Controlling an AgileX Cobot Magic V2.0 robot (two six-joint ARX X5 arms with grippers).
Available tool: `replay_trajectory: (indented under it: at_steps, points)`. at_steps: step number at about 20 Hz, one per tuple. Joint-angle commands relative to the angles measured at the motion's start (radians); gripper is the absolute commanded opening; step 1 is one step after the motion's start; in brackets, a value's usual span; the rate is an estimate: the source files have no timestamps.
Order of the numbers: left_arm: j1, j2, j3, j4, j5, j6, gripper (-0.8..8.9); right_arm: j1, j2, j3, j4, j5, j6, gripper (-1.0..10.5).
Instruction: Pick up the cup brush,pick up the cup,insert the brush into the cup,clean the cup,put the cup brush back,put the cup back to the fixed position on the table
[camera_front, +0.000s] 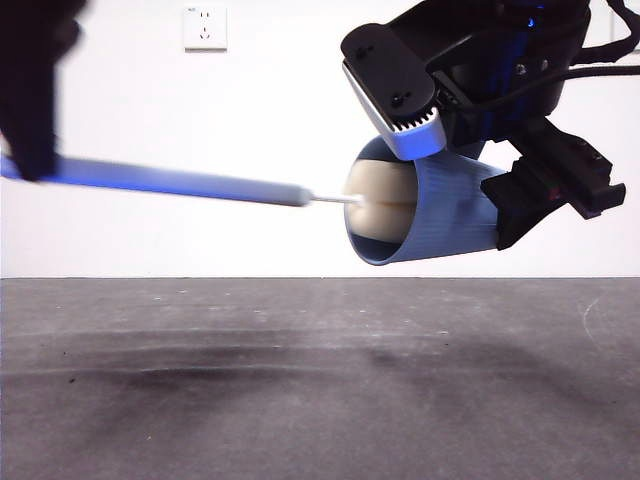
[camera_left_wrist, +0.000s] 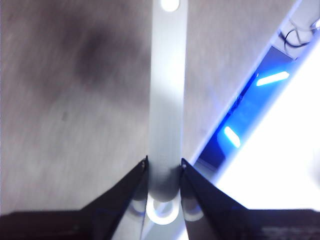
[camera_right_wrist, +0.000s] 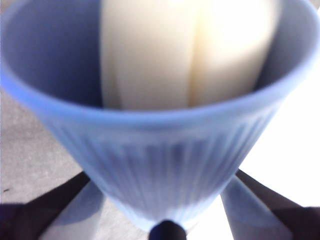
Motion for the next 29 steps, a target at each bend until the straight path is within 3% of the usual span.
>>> replay_trajectory:
  at_steps: [1, 5, 8, 21, 26, 29]
  points:
    - [0.009, -0.039, 0.002, -0.067, -0.013, -0.005, -0.09, -0.006, 0.008, 0.0, -0.004, 0.003, 0.014, -0.1]
    - [0.009, -0.061, 0.002, -0.08, -0.005, 0.002, -0.09, -0.006, 0.008, -0.001, -0.003, -0.003, 0.014, -0.1]
    - [0.009, -0.057, 0.002, 0.01, 0.071, 0.006, -0.09, -0.006, 0.008, 0.0, -0.003, -0.002, 0.014, -0.1]
    - [0.006, 0.151, 0.002, 0.269, 0.137, -0.012, -0.09, -0.004, 0.008, -0.001, -0.003, -0.029, 0.033, -0.1]
    - [0.006, 0.153, 0.002, 0.216, 0.125, -0.008, -0.09, -0.005, 0.008, -0.001, -0.004, -0.028, 0.036, -0.1]
    - [0.014, 0.142, 0.002, 0.105, 0.016, 0.018, -0.09, -0.005, 0.008, -0.001, -0.004, -0.028, 0.037, -0.1]
